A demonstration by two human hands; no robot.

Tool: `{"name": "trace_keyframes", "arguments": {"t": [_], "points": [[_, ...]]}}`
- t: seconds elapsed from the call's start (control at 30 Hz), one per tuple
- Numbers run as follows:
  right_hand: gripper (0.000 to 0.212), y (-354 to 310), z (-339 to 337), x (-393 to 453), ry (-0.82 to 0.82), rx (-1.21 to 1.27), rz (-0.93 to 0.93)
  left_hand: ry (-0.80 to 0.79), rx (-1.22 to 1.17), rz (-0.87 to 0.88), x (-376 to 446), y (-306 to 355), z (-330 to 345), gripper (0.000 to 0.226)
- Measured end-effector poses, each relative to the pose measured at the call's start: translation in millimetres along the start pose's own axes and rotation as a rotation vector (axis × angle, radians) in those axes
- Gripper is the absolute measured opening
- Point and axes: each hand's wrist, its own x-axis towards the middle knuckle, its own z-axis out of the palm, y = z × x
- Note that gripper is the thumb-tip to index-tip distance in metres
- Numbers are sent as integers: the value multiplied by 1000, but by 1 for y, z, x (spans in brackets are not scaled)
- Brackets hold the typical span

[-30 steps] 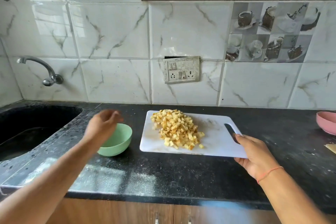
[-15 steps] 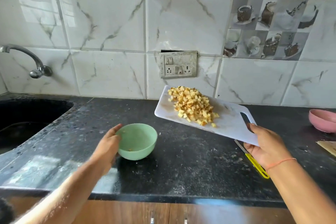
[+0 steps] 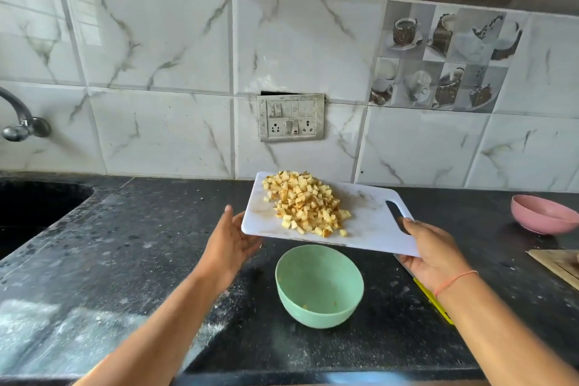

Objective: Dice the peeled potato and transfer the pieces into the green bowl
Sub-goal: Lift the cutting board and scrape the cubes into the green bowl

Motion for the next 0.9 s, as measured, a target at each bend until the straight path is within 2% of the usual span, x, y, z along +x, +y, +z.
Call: {"name": "trace_keyframes", "arguments": {"t": [0.17, 0.37, 0.43, 0.5, 0.57, 0.63, 0.7, 0.73, 0.8, 0.9], "points": [[11, 11, 4, 6, -40, -76, -10, -194, -129, -32, 12, 8, 12, 78], [17, 18, -8, 18, -63, -248, 47, -240, -90, -104, 27, -3, 13, 62], [21, 17, -11, 21, -71, -373, 8, -246, -139, -121, 27, -6, 13, 62], [28, 10, -7, 24, -22, -678, -143, -222, -183, -110, 29, -9, 12, 63], [42, 3, 3, 26, 96, -1073, -481, -200, -214, -97, 31, -10, 11, 63], [50, -6, 28, 14, 122, -1195, -879, -191, -233, -95, 32, -10, 11, 63], [51, -11, 65, -6, -46, -1210, -1160, -187, -241, -91, 33, -9, 9, 64], [50, -9, 86, -18, -164, -1252, -1226, -187, -243, -86, 32, -9, 8, 64], [46, 3, 124, -42, -356, -1376, -1308, -207, -255, -74, 31, -11, 6, 65], [41, 28, 166, -65, -438, -1519, -1345, -208, -245, -38, 29, -10, 4, 60]]}}
